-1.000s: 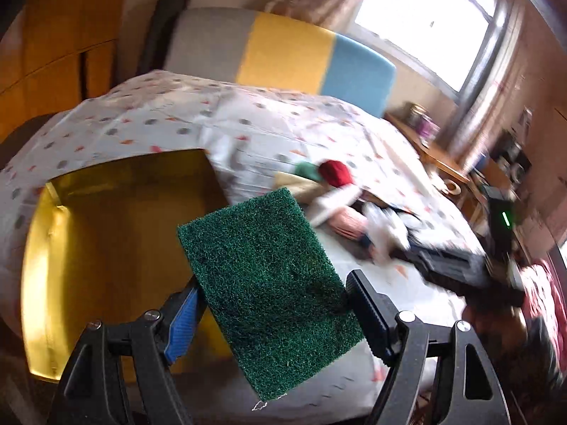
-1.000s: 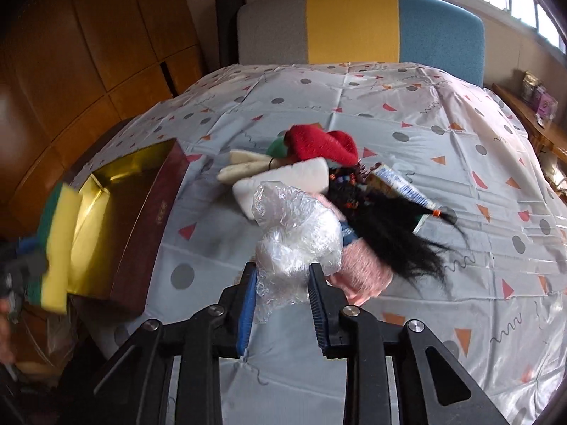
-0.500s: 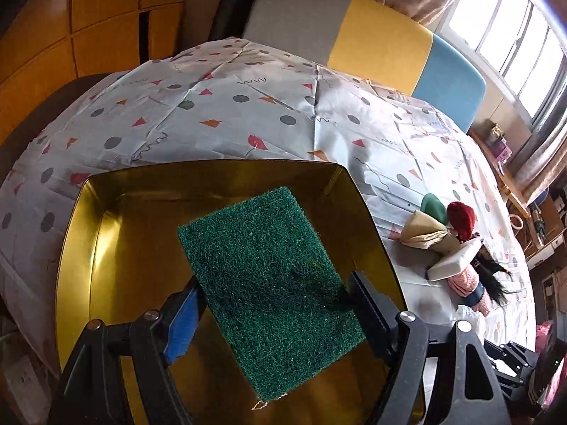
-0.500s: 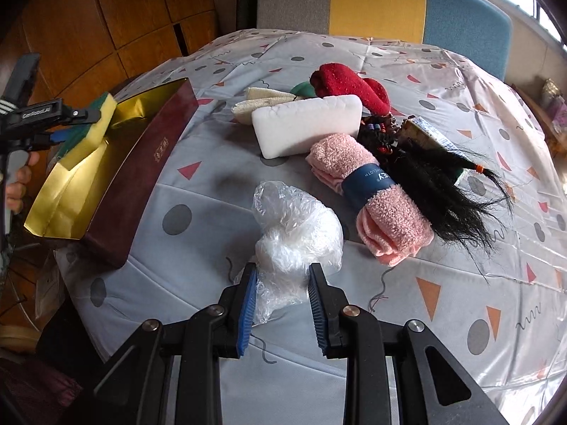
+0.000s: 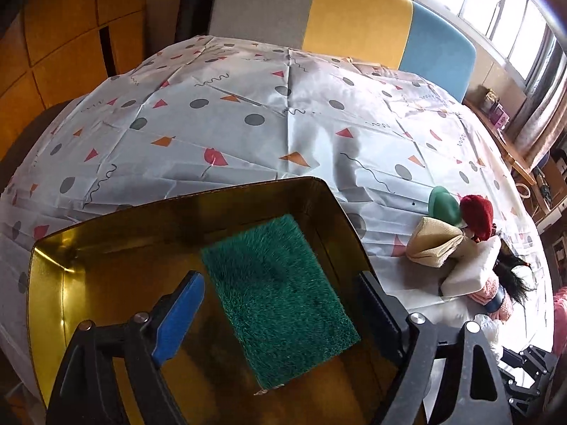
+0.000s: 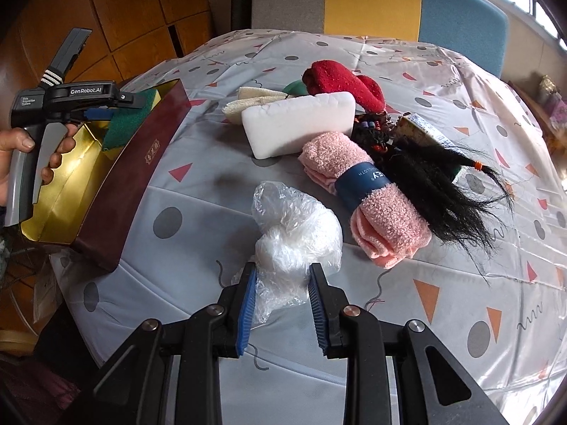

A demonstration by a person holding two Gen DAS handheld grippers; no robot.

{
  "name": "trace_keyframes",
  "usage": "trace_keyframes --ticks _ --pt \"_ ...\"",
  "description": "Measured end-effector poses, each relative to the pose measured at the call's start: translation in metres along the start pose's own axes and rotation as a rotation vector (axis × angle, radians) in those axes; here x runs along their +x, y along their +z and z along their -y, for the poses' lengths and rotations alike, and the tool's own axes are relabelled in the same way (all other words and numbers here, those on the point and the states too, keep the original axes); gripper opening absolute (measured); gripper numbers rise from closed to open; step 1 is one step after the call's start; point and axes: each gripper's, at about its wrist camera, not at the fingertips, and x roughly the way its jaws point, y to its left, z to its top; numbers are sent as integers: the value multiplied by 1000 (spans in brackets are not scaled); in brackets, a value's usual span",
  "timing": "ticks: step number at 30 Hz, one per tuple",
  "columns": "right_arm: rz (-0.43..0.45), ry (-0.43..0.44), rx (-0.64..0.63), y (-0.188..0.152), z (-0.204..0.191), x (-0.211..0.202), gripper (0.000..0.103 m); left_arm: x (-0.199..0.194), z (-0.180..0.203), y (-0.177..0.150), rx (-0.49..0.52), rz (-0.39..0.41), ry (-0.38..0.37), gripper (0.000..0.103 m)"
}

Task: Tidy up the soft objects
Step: 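Carry the green sponge into the tin box with the left tool while the right tool grasps the plastic bag, then lower the plastic bag into the tin box and open the right tool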

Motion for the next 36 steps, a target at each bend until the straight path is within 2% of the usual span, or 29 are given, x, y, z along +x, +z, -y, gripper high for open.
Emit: trace_keyframes --ticks 3,9,12,16,18,23,29,36 --pt "1 -7 -5 0 -1 0 29 0 -1 2 2 -13 11 88" --pt "5 -24 -23 -1 -4 -1 29 -39 -15 -21 -113 72 22 88" --pt "10 -34 -31 -1 -6 -2 29 -59 -16 -48 -141 91 69 88" --pt "15 -38 -25 -1 -7 -1 29 -89 -9 -86 -124 141 121 88" --pt "18 -45 -23 -1 -8 -2 29 -104 -5 -101 -109 175 177 88" --pt "32 -52 -21 3 -17 -8 29 -132 -5 -124 -118 256 244 88" --pt "94 -5 -21 19 -45 -27 29 -157 -15 -135 -155 320 287 88" --pt "157 96 -117 50 -112 -42 29 -166 -29 -142 -201 334 276 88"
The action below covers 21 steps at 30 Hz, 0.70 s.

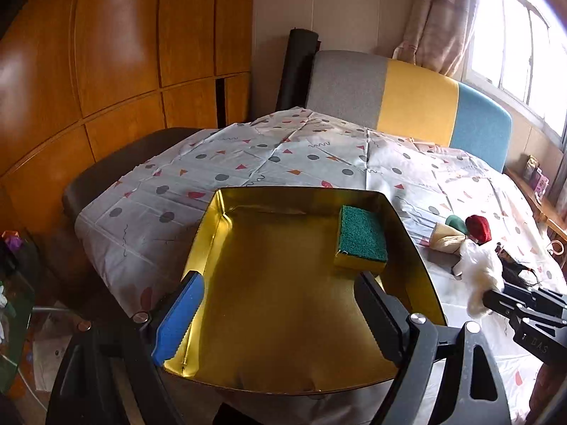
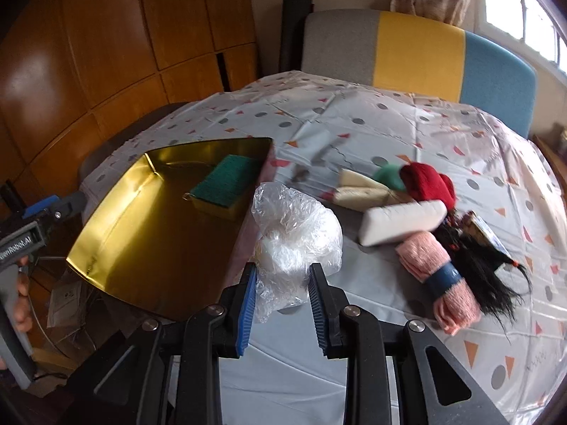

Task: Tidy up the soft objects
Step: 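Lower the plastic bag into the tin box and open the right tool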

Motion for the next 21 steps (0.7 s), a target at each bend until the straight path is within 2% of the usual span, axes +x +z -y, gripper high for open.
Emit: trace_keyframes --ticks 6,10,21 --pt "-10 62 -71 22 -53 20 29 -1 -15 -5 -31 -10 37 88" --pt "-41 67 -98 29 -78 38 29 -2 -27 -7 -54 -13 54 88" --pt "-134 15 -133 34 -91 79 29 1 -48 -12 -90 -34 74 88"
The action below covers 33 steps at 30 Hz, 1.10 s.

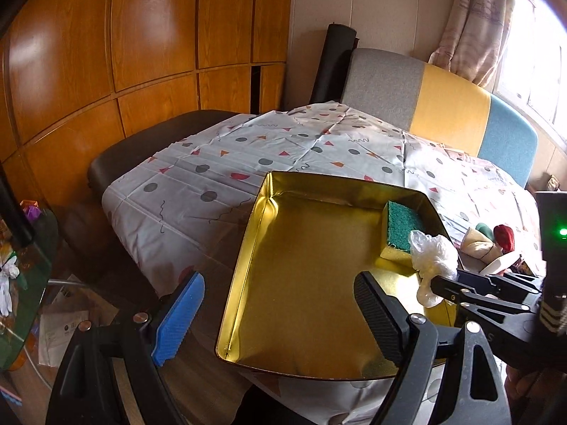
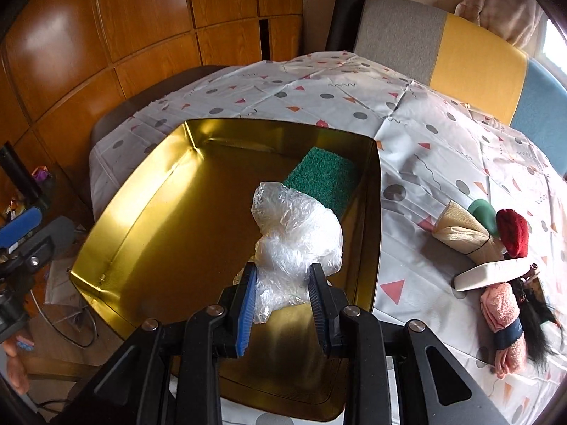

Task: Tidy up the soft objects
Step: 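Lower the plastic bag into the tin box and open the right tool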

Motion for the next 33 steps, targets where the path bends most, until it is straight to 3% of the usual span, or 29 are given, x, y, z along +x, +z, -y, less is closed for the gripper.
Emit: trace_keyframes --ticks 23,33 --pt "-65 -85 -22 7 -3 46 31 7 -6 -3 -24 -33 13 88" --pt "8 -127 -27 6 -10 27 64 4 -17 0 -62 -14 33 88"
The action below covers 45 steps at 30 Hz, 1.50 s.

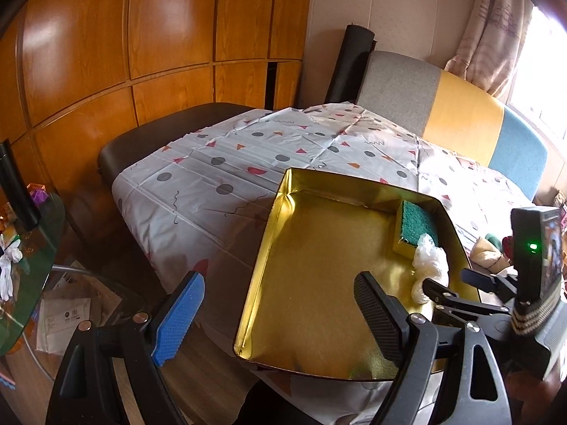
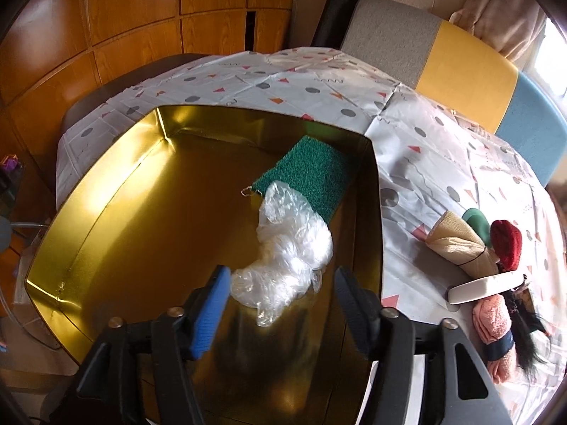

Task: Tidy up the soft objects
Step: 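Lower the plastic bag into the tin box and open the right tool, then move the left tool to the white foam block and grasp it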

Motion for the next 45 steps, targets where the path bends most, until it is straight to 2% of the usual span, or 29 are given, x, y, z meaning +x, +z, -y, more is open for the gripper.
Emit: trace_keyframes --ticks 2,5,11,22,24,45 --pt "22 -10 -1 0 -1 -7 65 -1 -1 0 -1 3 3 88" --pt "61 -35 -1 -1 -2 -19 72 -5 -1 0 4 11 10 88" --pt "157 -71 -2 0 -6 -53 75 -11 -1 1 5 24 13 88" --pt "284 -65 -30 5 -18 -102 77 -17 1 5 0 31 26 88" --pt "298 -68 -32 5 -20 -107 80 -17 0 6 -3 30 28 88" --pt "358 -81 -43 4 -17 -124 82 -15 9 6 17 17 59 88"
